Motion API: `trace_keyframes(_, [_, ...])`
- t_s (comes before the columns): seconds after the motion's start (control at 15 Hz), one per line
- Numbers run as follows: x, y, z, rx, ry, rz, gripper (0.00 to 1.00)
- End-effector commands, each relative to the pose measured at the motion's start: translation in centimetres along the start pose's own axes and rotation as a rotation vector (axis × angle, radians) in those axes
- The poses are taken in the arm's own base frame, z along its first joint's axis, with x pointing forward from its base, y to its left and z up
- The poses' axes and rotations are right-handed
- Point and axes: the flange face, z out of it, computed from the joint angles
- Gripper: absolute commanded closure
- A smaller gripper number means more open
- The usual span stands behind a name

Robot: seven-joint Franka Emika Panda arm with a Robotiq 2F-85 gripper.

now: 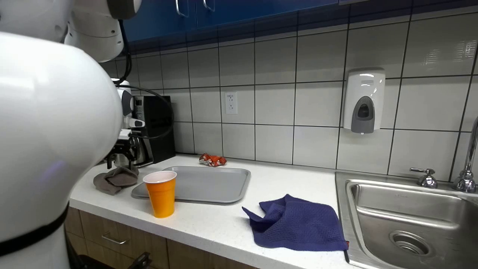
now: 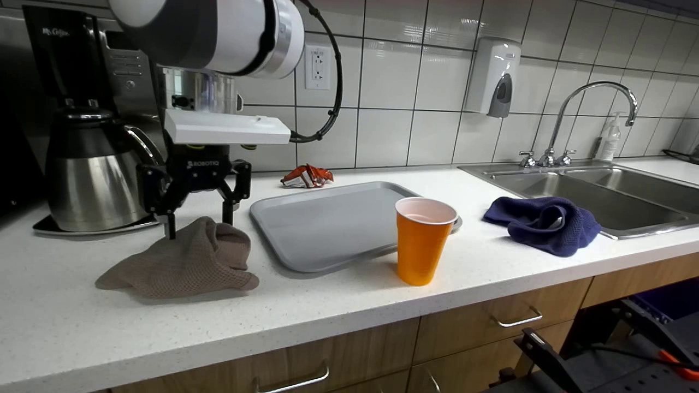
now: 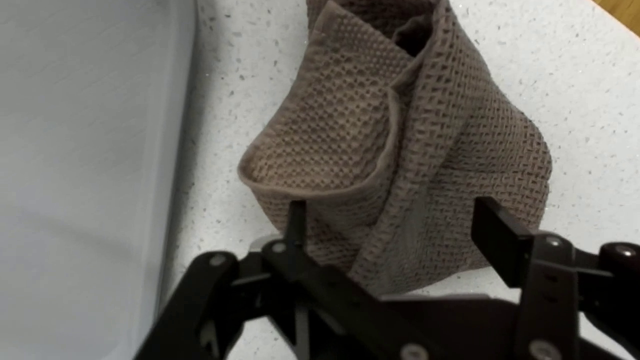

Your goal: Remove the blue and brown towels from the tray

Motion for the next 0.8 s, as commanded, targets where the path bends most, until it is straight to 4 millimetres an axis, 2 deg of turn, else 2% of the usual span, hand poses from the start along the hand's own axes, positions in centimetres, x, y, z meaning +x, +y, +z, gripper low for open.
trace_keyframes(0.0, [-0.2, 0.6, -1.9, -0.026, 0.011, 0.005, 0.0])
trace_keyframes(0.4, [-1.0, 2.8, -3.5, -0.043, 0.041, 0.025, 0.0])
trace_keyframes(0.73, [-3.0, 5.7, -4.6, -0.063, 0.056, 0.056, 0.0])
